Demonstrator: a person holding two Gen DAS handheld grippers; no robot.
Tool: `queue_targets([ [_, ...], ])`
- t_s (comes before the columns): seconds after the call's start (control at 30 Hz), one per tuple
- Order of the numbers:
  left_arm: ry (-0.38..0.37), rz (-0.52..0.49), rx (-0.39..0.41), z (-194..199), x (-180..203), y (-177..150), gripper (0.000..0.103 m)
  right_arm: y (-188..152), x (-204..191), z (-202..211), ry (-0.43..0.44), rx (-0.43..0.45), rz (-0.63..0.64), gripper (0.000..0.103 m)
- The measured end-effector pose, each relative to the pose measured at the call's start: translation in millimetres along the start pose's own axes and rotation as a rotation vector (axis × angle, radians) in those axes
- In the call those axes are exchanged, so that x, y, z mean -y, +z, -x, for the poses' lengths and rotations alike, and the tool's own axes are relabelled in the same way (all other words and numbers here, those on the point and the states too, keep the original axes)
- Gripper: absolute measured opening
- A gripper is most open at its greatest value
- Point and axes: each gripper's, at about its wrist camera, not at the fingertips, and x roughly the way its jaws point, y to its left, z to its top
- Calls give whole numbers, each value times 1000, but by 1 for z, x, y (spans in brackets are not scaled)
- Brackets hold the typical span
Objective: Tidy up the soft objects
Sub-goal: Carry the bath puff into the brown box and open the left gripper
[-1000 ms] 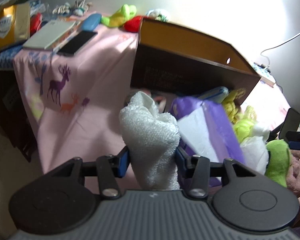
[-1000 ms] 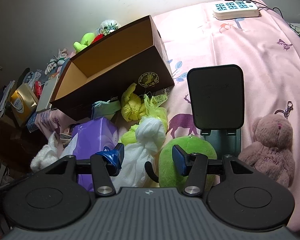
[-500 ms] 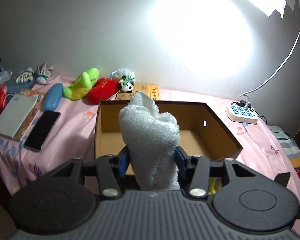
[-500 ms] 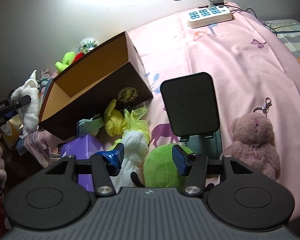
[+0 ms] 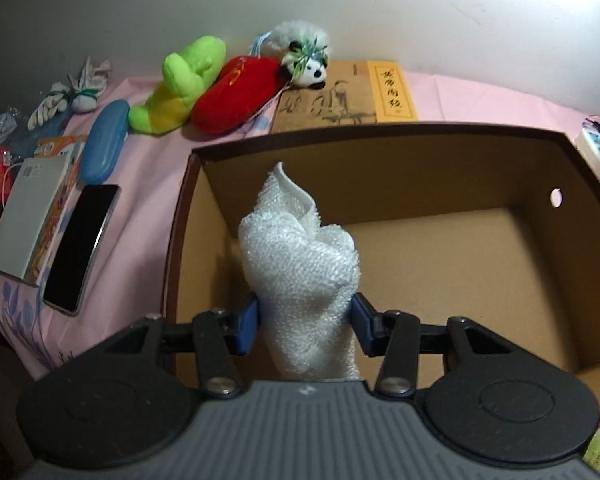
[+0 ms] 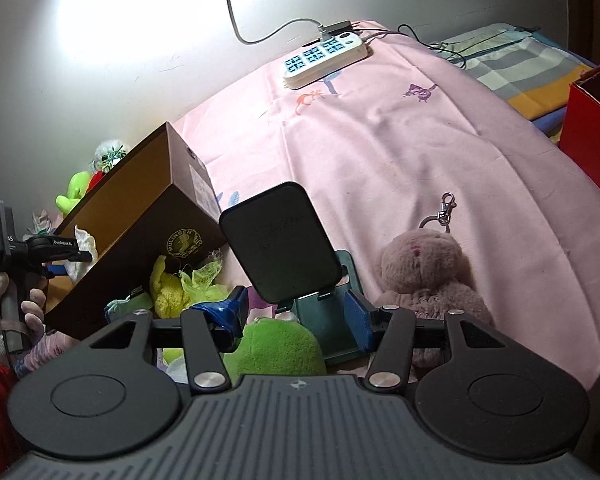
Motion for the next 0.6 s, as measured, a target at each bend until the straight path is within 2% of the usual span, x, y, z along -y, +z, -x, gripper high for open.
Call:
queue_targets([
  [0.07,42,-38,9,-4,5,1,50,1,2,-1,-8,0,-11,37],
  [0.27,51,-59,1,-9,13,9,55,3,0,-6,-8,-11,-8,37],
  [0.37,69,-70,5,-9,15,9,61,4,-1,-10,0,-18,-3,37],
  [0.6,82,-66,55,18,13,6,64,8,-3,-17,30,-46,15,37],
])
